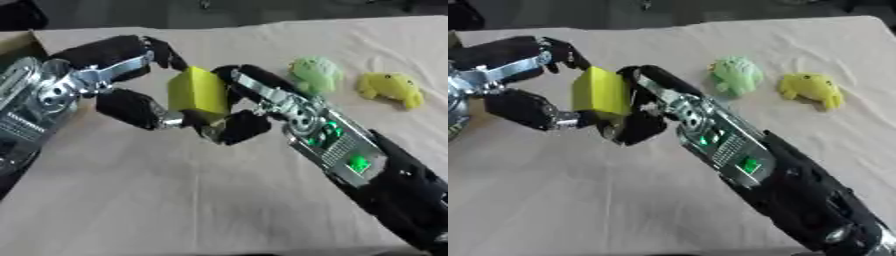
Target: Pick up the objects with one hand, pass them to the other hand, and then place them into the box on the other side of the table.
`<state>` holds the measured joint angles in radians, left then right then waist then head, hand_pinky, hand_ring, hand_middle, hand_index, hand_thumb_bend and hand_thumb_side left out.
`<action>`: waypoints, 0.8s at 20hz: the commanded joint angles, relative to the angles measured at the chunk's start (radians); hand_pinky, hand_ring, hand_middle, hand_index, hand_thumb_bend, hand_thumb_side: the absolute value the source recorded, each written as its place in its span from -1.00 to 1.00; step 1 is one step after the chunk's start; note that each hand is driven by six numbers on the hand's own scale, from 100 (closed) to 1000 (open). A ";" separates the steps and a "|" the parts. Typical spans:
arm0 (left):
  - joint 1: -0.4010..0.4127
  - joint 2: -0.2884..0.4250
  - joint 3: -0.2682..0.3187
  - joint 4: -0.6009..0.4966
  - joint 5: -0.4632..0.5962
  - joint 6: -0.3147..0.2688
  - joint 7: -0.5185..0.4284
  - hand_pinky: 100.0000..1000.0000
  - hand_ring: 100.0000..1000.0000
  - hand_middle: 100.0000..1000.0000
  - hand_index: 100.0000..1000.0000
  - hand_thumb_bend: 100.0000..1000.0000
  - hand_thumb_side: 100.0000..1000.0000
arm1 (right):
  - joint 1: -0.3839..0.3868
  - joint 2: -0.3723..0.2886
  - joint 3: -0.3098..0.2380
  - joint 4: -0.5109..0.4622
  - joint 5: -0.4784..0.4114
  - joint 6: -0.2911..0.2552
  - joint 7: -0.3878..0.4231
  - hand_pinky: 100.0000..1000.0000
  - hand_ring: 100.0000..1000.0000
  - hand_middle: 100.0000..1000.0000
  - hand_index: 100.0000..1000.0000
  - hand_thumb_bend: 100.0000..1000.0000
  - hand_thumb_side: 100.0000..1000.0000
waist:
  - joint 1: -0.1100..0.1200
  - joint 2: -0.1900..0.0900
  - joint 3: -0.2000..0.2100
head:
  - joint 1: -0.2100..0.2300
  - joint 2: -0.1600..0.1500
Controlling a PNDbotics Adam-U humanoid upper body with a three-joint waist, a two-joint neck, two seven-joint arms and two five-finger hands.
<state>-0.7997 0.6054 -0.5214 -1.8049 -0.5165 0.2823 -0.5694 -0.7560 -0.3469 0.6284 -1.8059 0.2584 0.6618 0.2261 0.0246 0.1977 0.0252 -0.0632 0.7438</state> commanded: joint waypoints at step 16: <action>-0.016 -0.014 0.000 0.016 0.008 -0.007 0.030 0.39 0.57 0.41 0.58 -0.43 0.01 | -0.017 -0.003 -0.016 -0.035 -0.004 -0.003 0.007 0.46 -0.02 -0.18 -0.09 -1.00 -0.81 | 0.000 -0.022 -0.003 | 0.013 -0.013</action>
<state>-0.8003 0.5802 -0.5328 -1.7870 -0.5105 0.2730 -0.5493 -0.7566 -0.3470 0.6173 -1.8192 0.2584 0.6603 0.2296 0.0244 0.1977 0.0226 -0.0539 0.7396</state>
